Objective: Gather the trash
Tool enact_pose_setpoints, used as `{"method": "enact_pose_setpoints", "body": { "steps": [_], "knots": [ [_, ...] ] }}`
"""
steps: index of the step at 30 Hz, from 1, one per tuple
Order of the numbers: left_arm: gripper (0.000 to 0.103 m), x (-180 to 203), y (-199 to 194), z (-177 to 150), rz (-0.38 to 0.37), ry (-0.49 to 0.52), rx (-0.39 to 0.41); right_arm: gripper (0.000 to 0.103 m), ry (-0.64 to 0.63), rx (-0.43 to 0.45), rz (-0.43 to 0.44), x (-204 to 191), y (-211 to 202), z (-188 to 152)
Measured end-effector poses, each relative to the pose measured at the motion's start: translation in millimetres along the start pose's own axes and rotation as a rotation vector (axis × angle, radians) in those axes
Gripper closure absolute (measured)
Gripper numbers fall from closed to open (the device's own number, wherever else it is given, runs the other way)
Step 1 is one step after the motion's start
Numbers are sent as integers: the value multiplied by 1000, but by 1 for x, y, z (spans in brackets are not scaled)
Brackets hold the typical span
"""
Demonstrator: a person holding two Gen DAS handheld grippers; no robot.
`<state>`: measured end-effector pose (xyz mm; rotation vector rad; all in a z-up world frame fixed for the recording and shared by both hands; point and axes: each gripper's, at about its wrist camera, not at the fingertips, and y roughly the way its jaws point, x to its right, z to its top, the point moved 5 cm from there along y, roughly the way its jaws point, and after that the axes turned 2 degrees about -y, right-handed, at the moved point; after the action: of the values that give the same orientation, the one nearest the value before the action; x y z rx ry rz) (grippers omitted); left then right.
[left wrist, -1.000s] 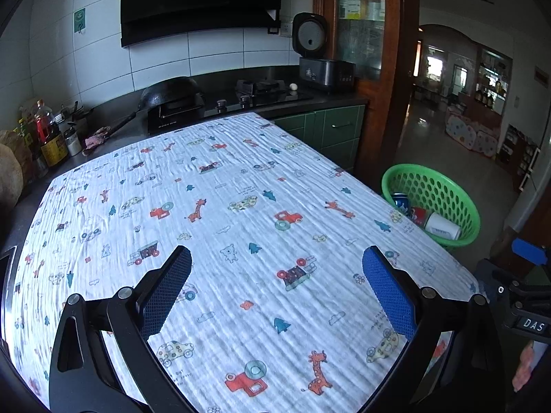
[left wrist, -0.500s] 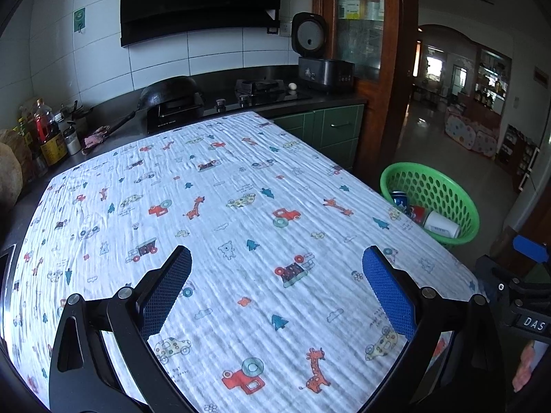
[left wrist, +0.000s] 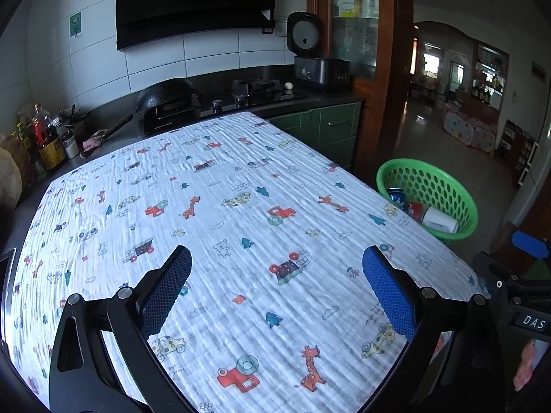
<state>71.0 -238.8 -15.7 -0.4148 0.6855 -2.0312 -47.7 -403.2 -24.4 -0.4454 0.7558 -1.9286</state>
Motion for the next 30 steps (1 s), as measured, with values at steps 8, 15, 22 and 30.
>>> {"method": "enact_pose_setpoints", "body": {
  "steps": [8,15,22,30],
  "knots": [
    [5,0,0,0,2,-5,0,9,0,-1,-1,1,0,-1],
    [5,0,-1,-1,2,-10,-1,9,-9,8,-10,-1,-1,-1],
    [5,2,1,-3,-17,-12,-8,9,-9,15,-14,-1,-4,0],
    [5,2,2,-4,-13,-19,-14,9,-13,11,-9,-4,-4,-1]
  ]
}}
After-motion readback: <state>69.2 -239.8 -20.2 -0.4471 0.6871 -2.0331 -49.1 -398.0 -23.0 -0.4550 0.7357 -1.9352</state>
